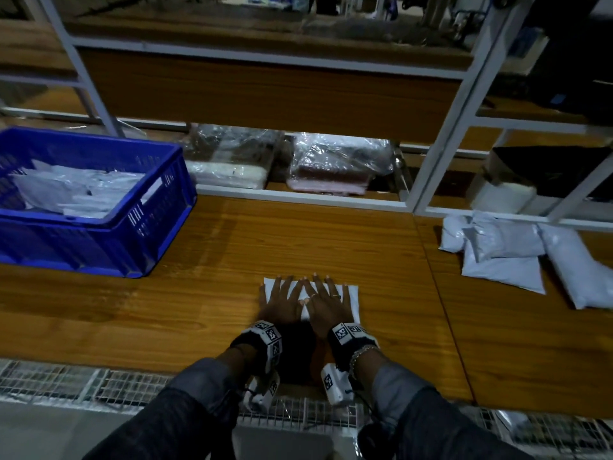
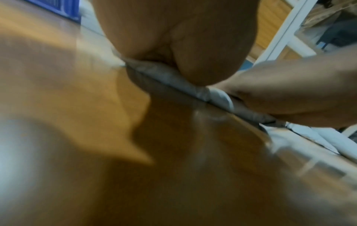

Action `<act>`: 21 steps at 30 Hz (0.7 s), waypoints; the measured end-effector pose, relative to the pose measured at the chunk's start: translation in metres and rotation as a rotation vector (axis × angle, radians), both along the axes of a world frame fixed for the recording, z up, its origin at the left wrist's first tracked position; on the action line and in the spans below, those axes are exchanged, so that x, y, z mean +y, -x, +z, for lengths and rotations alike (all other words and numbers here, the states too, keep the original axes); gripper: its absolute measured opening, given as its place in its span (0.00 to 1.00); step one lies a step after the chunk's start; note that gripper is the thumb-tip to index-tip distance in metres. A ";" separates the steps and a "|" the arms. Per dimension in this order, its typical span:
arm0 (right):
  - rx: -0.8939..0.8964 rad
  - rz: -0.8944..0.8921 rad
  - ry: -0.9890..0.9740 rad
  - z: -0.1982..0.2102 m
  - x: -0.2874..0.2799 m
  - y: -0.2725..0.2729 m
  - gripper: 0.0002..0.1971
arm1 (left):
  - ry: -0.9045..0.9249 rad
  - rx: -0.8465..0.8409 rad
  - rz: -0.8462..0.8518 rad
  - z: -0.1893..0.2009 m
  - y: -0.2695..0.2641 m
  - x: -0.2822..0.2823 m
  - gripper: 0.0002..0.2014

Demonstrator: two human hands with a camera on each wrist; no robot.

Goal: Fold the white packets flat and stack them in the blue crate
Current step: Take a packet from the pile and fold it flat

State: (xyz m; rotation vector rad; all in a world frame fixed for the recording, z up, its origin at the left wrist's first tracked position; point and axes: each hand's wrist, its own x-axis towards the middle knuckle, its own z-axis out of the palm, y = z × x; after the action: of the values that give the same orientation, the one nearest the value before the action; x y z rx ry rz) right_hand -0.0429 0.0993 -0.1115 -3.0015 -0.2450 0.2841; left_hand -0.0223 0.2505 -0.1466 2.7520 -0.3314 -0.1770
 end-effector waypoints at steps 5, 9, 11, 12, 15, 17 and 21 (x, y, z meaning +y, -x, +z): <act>0.003 -0.146 -0.121 0.005 -0.014 0.001 0.30 | -0.077 -0.011 -0.039 0.030 0.005 0.008 0.56; 0.030 -0.176 -0.180 0.004 -0.021 -0.003 0.30 | -0.023 -0.004 -0.010 0.013 -0.010 0.017 0.44; 0.023 -0.178 -0.192 -0.002 -0.021 -0.005 0.31 | -0.011 -0.048 -0.041 0.001 -0.016 0.018 0.40; 0.004 -0.177 -0.185 -0.007 -0.021 -0.005 0.32 | -0.033 -0.065 -0.050 -0.002 -0.015 0.017 0.40; -0.049 -0.161 -0.160 -0.016 -0.019 -0.005 0.40 | -0.124 -0.123 -0.098 -0.010 -0.008 0.014 0.36; -0.030 -0.148 -0.152 -0.017 -0.020 -0.003 0.42 | -0.186 -0.108 -0.169 -0.018 -0.008 0.015 0.32; 0.015 -0.163 -0.263 -0.012 -0.031 -0.010 0.38 | -0.078 0.015 -0.132 -0.009 -0.022 0.018 0.42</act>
State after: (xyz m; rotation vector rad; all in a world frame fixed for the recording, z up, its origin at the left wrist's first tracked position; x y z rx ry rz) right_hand -0.0332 0.0685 -0.1239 -2.7377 -0.0322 0.2371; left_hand 0.0001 0.2684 -0.1559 2.8048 -0.5123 -0.2498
